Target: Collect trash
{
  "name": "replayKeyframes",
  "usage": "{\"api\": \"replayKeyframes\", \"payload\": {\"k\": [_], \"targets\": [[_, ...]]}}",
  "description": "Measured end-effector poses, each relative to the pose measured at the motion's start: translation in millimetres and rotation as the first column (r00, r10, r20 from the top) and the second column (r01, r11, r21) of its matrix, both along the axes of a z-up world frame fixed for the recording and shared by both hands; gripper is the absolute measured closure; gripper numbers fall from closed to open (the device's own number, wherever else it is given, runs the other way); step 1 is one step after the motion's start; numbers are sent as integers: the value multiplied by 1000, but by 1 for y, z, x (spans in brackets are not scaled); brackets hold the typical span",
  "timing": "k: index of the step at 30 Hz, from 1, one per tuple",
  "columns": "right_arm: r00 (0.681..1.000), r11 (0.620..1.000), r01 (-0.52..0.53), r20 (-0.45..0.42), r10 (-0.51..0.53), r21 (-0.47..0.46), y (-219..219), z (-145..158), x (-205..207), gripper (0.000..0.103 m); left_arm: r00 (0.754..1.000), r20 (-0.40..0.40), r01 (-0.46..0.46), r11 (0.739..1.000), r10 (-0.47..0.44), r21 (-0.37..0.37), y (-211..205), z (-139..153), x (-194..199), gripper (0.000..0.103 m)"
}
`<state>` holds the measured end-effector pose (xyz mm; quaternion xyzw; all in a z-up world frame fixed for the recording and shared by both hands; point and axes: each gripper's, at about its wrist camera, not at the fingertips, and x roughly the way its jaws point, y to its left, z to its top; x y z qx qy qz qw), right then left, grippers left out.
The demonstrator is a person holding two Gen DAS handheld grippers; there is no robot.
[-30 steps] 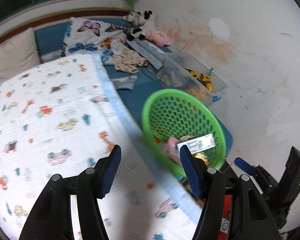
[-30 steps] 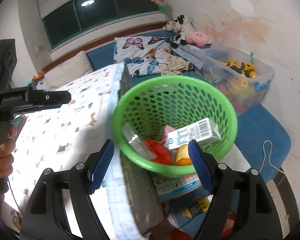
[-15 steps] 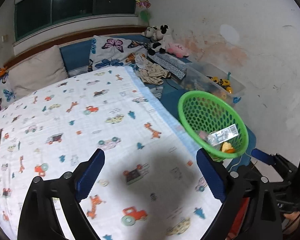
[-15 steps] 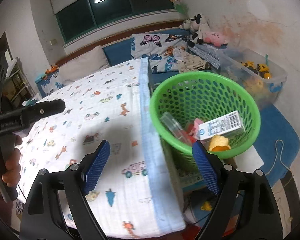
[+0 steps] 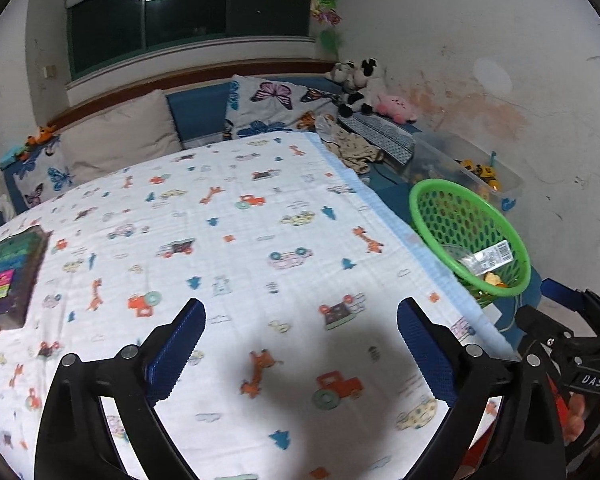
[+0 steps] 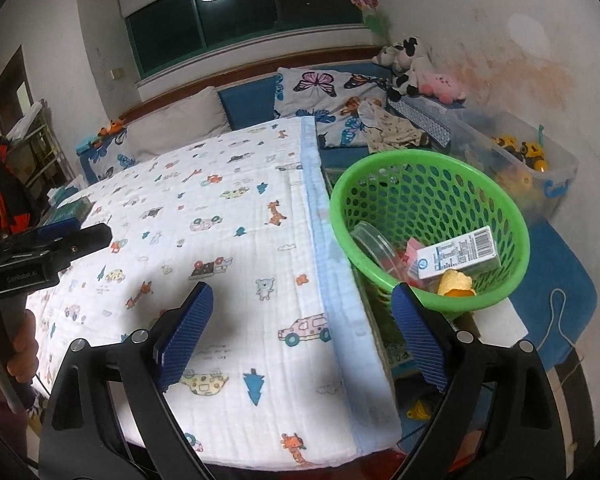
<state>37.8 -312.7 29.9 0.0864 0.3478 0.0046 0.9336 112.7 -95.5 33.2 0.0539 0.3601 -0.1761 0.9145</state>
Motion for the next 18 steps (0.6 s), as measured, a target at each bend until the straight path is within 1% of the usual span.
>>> {"api": "replayKeyframes", "payload": {"k": [7,12,18], "targets": [[1000,1000,-12,-1,12,1,10,1,2,11,1000,13,-28,1000,28,5,13,-2,-9,9],[1000,1000,-20,2,20,-4,15,3,4,11,998,36,-59,998,58,24,21,-2,-13,9],[999,999,-32,7,32,-12,23,5,7,10,996,38,-87,996,85,37,27,-6,-17,8]]}}
